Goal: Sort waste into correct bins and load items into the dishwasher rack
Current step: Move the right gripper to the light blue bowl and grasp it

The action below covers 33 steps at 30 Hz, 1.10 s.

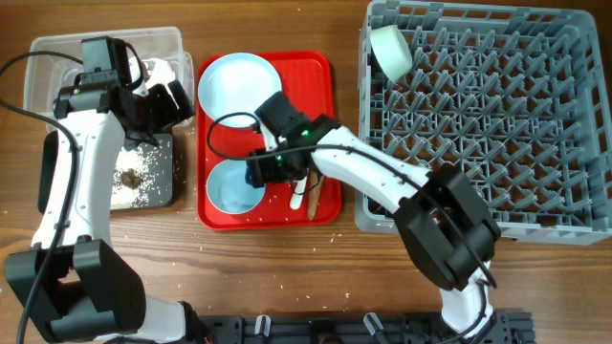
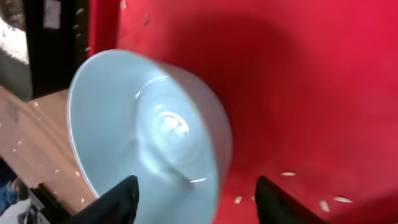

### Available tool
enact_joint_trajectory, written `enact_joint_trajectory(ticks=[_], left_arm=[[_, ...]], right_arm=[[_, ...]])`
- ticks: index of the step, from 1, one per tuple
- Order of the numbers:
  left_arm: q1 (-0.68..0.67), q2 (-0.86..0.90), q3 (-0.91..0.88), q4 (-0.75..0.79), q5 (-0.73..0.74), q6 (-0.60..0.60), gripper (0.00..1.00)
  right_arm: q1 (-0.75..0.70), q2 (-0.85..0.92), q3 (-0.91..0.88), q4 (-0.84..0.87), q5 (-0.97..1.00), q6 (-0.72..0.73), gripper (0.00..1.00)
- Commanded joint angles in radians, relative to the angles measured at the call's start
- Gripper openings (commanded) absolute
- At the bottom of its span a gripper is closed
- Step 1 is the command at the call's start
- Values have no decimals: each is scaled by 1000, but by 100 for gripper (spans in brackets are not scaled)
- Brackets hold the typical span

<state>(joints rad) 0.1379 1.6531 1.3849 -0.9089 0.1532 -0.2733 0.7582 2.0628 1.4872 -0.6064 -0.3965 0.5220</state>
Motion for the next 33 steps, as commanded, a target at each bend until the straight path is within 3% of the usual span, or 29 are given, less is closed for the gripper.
enact_joint_trajectory(ticks=[1, 3, 9, 12, 15, 17, 19, 22, 24, 26, 29, 33], left_arm=[[5, 13, 16, 0, -10, -4, 100], [5, 13, 16, 0, -10, -4, 100], [5, 13, 16, 0, -10, -4, 100], [5, 13, 16, 0, -10, -4, 100], [5, 13, 16, 0, -10, -4, 100], [5, 13, 16, 0, -10, -4, 100], [5, 13, 16, 0, -10, -4, 100], [5, 13, 16, 0, -10, -4, 100], [5, 13, 16, 0, -10, -4, 100], [5, 13, 16, 0, -10, -4, 100], [5, 13, 16, 0, -10, -4, 100], [5, 13, 16, 0, -10, -4, 100]], right_arm=[[-11, 10, 3, -1, 1, 51, 35], [-10, 10, 3, -6, 15, 59, 26], [-10, 11, -8, -35, 51, 110, 21], [-10, 11, -8, -35, 72, 136, 10], [-9, 13, -8, -34, 92, 165, 7], [-9, 24, -8, -25, 92, 170, 7], [-9, 33, -8, -15, 89, 188, 15], [-10, 34, -8, -11, 89, 187, 20], [-10, 34, -8, -8, 82, 187, 33], [-10, 34, -8, -7, 82, 187, 32], [-10, 34, -8, 0, 82, 185, 15], [-10, 34, -8, 3, 85, 185, 4]])
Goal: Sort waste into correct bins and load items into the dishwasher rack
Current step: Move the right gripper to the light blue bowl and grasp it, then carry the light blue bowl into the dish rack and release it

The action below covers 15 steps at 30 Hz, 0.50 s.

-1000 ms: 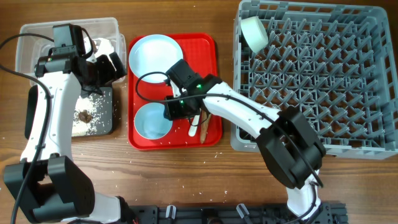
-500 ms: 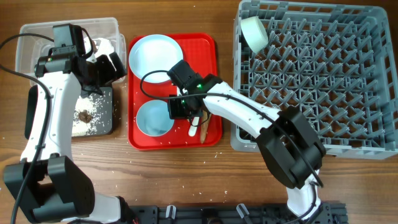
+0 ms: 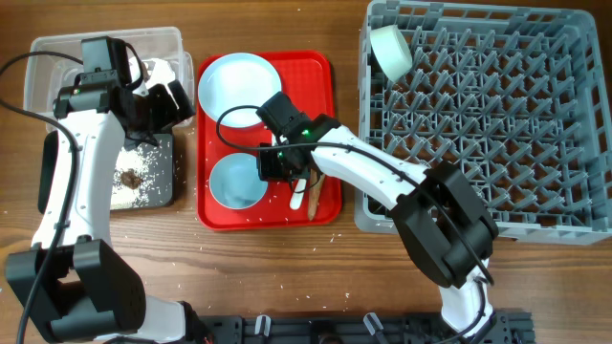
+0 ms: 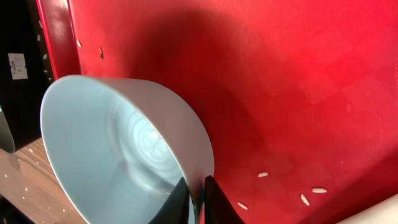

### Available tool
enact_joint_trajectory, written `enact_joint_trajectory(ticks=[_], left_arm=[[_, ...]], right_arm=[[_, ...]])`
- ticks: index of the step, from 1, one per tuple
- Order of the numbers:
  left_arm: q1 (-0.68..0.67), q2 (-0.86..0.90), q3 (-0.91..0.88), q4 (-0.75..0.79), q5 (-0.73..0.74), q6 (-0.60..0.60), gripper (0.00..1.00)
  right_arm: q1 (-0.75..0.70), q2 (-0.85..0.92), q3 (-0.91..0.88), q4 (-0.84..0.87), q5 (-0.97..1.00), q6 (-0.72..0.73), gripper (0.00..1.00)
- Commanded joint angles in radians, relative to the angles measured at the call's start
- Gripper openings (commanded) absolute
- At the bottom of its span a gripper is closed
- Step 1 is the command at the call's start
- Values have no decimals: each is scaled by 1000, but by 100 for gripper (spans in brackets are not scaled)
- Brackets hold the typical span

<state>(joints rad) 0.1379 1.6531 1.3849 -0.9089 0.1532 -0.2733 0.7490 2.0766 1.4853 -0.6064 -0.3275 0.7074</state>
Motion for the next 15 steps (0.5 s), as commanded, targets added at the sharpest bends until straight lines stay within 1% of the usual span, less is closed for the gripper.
enact_joint_trajectory(ticks=[1, 5, 7, 9, 12, 15], left_arm=[[5, 13, 16, 0, -10, -4, 100], [5, 13, 16, 0, -10, -4, 100], [5, 13, 16, 0, -10, -4, 100], [5, 13, 16, 0, -10, -4, 100], [5, 13, 16, 0, -10, -4, 100], [5, 13, 16, 0, -10, -4, 100]], right_arm=[[0, 20, -6, 3, 16, -1, 4], [-35, -10, 21, -43, 13, -61, 4], [-80, -79, 32, -66, 25, -100, 4], [-130, -166, 32, -79, 66, -106, 4], [-213, -325, 32, -131, 235, -106, 4], [-278, -476, 32, -225, 544, -105, 4]])
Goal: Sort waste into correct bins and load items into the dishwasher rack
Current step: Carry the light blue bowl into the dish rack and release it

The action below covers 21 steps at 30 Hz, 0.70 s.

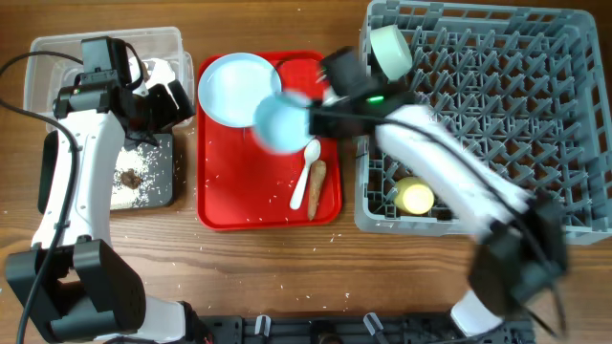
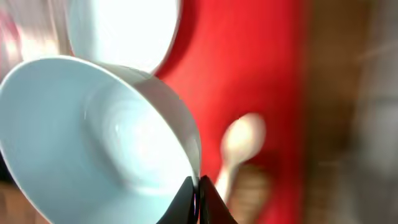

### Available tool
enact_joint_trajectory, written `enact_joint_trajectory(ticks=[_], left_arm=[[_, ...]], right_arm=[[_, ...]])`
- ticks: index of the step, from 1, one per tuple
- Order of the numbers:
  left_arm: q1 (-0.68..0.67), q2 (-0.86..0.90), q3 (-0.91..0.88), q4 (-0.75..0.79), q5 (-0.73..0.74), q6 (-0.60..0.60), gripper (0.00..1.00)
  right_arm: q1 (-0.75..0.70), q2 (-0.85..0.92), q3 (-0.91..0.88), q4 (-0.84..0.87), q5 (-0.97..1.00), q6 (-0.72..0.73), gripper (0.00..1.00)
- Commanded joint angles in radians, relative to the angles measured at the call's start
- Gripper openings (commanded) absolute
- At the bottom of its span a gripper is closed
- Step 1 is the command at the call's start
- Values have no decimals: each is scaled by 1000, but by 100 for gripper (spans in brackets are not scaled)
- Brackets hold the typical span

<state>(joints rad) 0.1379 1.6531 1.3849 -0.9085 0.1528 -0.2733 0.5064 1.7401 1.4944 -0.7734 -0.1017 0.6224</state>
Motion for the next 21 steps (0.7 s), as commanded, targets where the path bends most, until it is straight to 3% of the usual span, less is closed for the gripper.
enact_joint_trajectory(ticks=[1, 6, 12, 21], left_arm=[[5, 13, 16, 0, -9, -4, 100], [5, 13, 16, 0, -9, -4, 100], [5, 13, 16, 0, -9, -4, 100], [5, 13, 16, 0, -9, -4, 100]], right_arm=[[-47, -183, 23, -112, 458, -16, 4], [-50, -204, 7, -341, 917, 95, 4], [-50, -89, -40, -385, 1295, 55, 4], [-26, 42, -40, -131, 1307, -330, 4]])
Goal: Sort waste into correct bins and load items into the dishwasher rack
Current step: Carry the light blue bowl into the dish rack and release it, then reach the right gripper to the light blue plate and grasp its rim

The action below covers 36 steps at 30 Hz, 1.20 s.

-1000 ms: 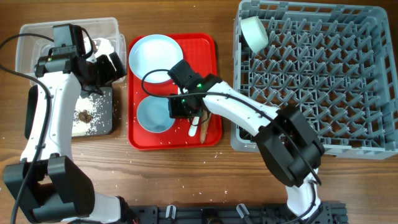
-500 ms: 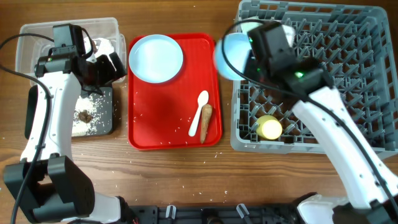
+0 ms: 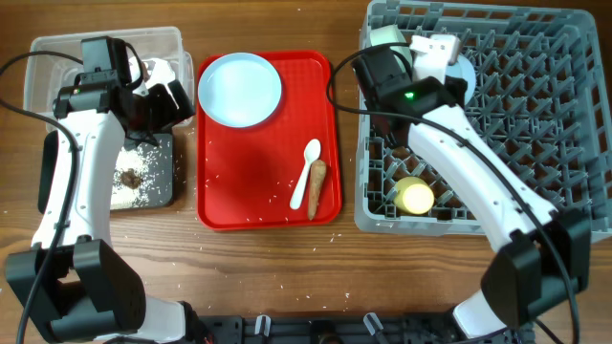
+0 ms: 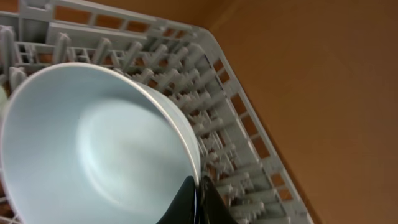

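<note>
My right gripper [image 4: 199,200] is shut on the rim of a light blue bowl [image 4: 93,143], one finger inside the rim and one outside. In the overhead view the right gripper [image 3: 448,65] holds the bowl [image 3: 465,75] on edge over the back left part of the grey dishwasher rack [image 3: 497,205]. On the red tray [image 3: 268,205] lie a white plate [image 3: 239,89], a white spoon [image 3: 308,172] and a brown scrap [image 3: 317,189]. My left gripper [image 3: 164,98] hangs over the bins at the left; its jaws are not clear.
A pale cup [image 3: 389,43] leans in the rack's back left corner and a yellow cup [image 3: 414,196] sits at its front left. A clear bin [image 3: 57,53] and a black bin [image 3: 158,182] with crumbs stand left of the tray. Crumbs dot the wooden table.
My right gripper, still shut on the bowl, has gone from above the tray's upper right to over the rack's back left part. The left arm has not moved.
My right gripper stood open around the bowl's rim at the tray's front left. Then it was shut on that rim. Then it held the bowl above the tray near the plate, and now it holds it over the rack.
</note>
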### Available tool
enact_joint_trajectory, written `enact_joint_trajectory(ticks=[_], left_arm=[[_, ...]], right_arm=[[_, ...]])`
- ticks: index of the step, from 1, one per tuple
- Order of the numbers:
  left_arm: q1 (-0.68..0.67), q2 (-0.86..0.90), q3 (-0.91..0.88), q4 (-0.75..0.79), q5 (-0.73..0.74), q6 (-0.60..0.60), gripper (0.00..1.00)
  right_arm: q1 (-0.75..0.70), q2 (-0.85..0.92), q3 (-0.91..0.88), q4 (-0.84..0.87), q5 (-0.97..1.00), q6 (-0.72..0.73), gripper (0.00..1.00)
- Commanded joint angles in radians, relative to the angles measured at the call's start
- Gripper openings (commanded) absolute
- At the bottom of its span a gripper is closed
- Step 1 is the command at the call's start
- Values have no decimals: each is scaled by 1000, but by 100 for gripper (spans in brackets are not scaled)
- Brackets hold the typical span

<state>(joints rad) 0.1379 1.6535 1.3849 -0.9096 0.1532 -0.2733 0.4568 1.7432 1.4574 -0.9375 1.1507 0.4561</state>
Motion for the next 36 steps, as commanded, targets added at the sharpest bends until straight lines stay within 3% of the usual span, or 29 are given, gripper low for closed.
enact_joint_trajectory(ticks=[1, 12, 21, 25, 27, 29, 33, 36], left_arm=[[5, 13, 16, 1, -10, -4, 100], [5, 13, 16, 1, -10, -4, 100], [5, 13, 16, 1, -10, -4, 100], [5, 13, 16, 1, -10, -4, 100], [5, 13, 16, 1, -10, -4, 100], [5, 13, 16, 1, -10, -4, 100], [5, 13, 16, 1, -10, -4, 100], [5, 13, 16, 1, -10, -4, 100]], right_arm=[[29, 49, -3, 42, 53, -185, 4], [51, 141, -3, 66, 63, -309, 4], [152, 141, -3, 61, -226, -409, 5], [156, 140, -3, 55, -309, -408, 25], [164, 132, 0, 32, -346, -407, 56], [172, 124, 15, 6, -364, -403, 81], [174, 69, 81, -19, -418, -404, 97], [174, 4, 135, -6, -505, -403, 100]])
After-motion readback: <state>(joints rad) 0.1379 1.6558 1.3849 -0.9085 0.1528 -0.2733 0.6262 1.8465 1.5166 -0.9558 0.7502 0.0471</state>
